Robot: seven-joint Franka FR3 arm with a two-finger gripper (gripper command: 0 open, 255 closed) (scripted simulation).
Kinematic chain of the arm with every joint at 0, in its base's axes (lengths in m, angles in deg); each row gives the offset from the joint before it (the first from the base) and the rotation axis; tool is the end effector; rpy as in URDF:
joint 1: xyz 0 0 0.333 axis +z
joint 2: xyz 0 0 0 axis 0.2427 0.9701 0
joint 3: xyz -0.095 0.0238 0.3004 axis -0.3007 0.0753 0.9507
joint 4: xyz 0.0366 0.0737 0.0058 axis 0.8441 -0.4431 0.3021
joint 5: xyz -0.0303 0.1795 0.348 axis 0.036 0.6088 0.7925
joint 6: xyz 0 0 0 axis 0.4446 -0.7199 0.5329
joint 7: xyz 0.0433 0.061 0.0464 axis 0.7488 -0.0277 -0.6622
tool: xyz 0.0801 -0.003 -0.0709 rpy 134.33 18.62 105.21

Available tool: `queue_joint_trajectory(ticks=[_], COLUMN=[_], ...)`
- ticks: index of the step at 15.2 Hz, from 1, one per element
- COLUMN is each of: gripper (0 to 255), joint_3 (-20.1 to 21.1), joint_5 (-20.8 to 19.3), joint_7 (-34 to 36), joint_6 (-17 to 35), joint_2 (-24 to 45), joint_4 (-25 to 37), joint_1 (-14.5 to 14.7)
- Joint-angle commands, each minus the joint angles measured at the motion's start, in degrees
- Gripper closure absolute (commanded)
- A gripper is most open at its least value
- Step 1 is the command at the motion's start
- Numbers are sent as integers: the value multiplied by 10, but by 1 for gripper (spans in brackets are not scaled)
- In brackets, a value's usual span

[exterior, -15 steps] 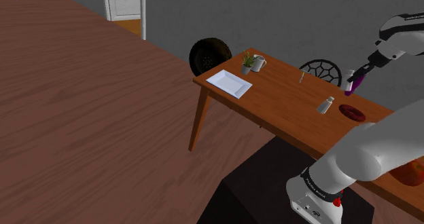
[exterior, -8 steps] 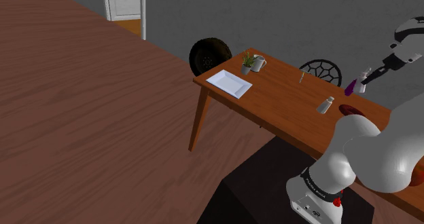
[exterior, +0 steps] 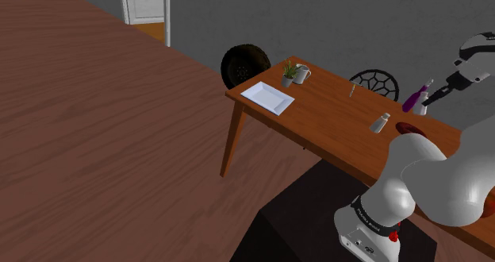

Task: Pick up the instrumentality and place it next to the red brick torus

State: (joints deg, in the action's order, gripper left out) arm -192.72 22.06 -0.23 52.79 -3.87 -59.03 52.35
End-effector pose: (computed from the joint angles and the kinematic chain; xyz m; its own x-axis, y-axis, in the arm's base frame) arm 0.0528 -0.6253 0.4859 0.9709 -0.1139 0.2105 -0.1221 -0.9922 0.0264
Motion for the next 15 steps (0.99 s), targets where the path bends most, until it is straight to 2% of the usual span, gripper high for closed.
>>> queue_joint_trajectory(ticks=[1,15], gripper=[255,255], joint_3=[-2,-34], joint_5=[-3,-41], joint_7=[0,12], joint_6=[14,107], joint_2=[-3,-40], joint_4=[-12,-81], joint_1=[0,20])
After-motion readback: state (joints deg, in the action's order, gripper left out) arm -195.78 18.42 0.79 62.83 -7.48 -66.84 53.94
